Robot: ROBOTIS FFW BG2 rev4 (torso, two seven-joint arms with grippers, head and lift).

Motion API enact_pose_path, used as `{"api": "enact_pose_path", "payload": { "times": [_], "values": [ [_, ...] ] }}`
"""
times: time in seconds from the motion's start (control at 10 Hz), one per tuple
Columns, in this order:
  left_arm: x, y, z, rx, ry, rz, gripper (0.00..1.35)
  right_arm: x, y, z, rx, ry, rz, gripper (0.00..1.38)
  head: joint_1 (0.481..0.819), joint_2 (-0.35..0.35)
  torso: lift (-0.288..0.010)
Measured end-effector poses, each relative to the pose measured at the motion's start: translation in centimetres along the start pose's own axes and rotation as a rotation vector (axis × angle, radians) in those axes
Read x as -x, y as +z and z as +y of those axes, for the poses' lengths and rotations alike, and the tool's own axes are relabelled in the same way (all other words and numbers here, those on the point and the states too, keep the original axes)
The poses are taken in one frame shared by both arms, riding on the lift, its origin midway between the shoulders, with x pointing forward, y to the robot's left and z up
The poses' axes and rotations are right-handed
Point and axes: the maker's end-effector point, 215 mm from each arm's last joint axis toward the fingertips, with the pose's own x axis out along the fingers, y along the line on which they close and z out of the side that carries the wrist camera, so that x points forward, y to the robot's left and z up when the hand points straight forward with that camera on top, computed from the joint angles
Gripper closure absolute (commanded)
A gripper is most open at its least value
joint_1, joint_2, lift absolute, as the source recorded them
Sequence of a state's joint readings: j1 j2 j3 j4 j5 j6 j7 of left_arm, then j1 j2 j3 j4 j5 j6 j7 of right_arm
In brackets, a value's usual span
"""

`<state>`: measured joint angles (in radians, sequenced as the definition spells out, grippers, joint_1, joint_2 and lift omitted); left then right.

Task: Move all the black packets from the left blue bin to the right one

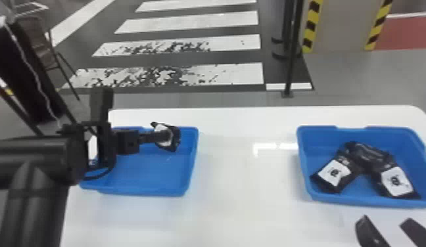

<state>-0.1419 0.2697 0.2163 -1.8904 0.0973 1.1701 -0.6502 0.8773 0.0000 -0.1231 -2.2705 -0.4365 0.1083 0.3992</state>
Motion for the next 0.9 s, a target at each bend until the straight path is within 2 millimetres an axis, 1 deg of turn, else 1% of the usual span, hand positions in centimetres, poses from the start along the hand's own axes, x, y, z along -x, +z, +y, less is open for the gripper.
{"api": "enact_pose_path", "payload": {
  "times": [0.1,0.2,0.3,0.5,0.7,0.9],
  "values": [
    [-0.1,0.5,-3.7,-0.009,-0.081,-0.047,1.2,-1.0,0.5,1.3,-0.005,0.048,-0.005,0.12,0.695,0.11,-0.14],
    [-0.6,0.6,-7.2,-0.013,-0.161,-0.071,1.2,-1.8,0.9,2.3,-0.01,0.087,-0.011,0.12,0.695,0.074,-0.14],
    [-1.0,0.9,-10.6,-0.024,-0.236,-0.095,1.2,-2.7,1.4,3.3,-0.015,0.127,-0.014,0.12,0.695,0.054,-0.14],
    [-1.1,1.7,-16.7,-0.04,-0.359,-0.152,1.2,-4.0,1.6,5.0,-0.029,0.2,0.001,0.11,0.695,-0.005,-0.14],
    [-1.4,1.8,-22.0,-0.043,-0.471,-0.169,1.2,-5.1,1.6,6.3,-0.047,0.238,0.003,0.11,0.695,-0.057,-0.14],
    [-1.4,1.3,-26.3,-0.038,-0.568,-0.166,1.2,-6.6,1.9,7.5,-0.059,0.275,-0.012,0.11,0.695,-0.086,-0.14]
  ]
}}
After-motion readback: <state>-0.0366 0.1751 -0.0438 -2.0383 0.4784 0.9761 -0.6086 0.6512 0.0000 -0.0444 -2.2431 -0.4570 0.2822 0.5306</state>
